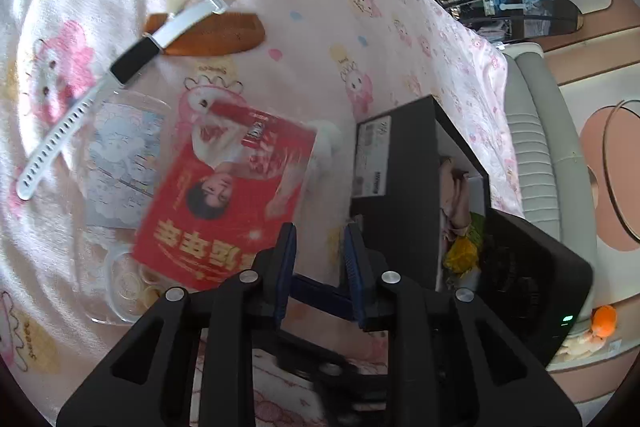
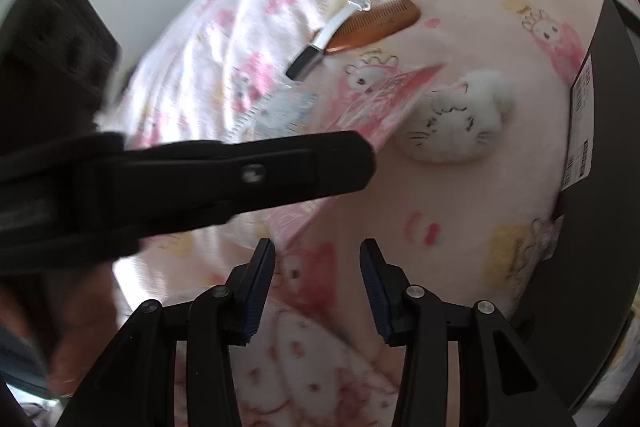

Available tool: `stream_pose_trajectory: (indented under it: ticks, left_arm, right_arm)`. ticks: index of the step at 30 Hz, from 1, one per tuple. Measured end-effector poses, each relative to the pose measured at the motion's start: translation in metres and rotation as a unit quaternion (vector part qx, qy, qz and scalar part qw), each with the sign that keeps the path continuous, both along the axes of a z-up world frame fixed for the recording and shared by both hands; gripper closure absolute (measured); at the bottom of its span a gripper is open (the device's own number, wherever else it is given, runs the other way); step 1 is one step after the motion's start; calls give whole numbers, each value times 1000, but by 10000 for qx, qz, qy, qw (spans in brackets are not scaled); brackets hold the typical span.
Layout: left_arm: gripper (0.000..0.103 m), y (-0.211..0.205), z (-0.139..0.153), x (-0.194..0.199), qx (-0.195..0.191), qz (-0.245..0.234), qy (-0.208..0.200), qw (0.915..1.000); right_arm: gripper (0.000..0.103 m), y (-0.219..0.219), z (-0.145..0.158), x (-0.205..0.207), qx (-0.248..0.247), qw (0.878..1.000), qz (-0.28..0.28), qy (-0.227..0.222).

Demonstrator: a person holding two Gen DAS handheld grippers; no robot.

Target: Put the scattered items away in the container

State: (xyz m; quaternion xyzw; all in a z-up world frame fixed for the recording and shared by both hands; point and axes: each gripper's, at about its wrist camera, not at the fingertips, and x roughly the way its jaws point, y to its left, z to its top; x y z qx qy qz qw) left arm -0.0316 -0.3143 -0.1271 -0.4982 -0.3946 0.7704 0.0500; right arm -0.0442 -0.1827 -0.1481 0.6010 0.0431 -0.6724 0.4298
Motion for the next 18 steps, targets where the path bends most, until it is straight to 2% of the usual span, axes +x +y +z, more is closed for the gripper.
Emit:
stream_pose_trajectory:
  ticks: [4,7,9,11,13,15,18]
  left_arm:
    - [80,-15,-7,15,-51,287,-78,9995]
    - [80,-34,-25,22,-104,413,-381,9984]
    - [80,-45,-37,28,-126,526,-604,9967]
    - [80,-52,-41,36,-66,598,-636,9962]
    - [75,-54,-42,46,30,577,-573,9967]
    - [74,-56,-45,54,78,608,-585,9964]
    - [74,-64,-48,64,127,794,-627,9948]
  right_arm:
    - [63,3,9,-4,97,9996,-212,175]
    - [63,-9,-1,-5,49,9999,-124,79]
    - [63,-14,-11,-7,286,9995,-81,88]
    - [63,-24,-23,-14,411,9991,-56,-74]
    - [71,-32,-30,-20,389,9991,32,-188]
    - [78,-40,-33,-22,460,9987,182,-136]
    - [79,-53,-32,-19,377,9978,462,-279]
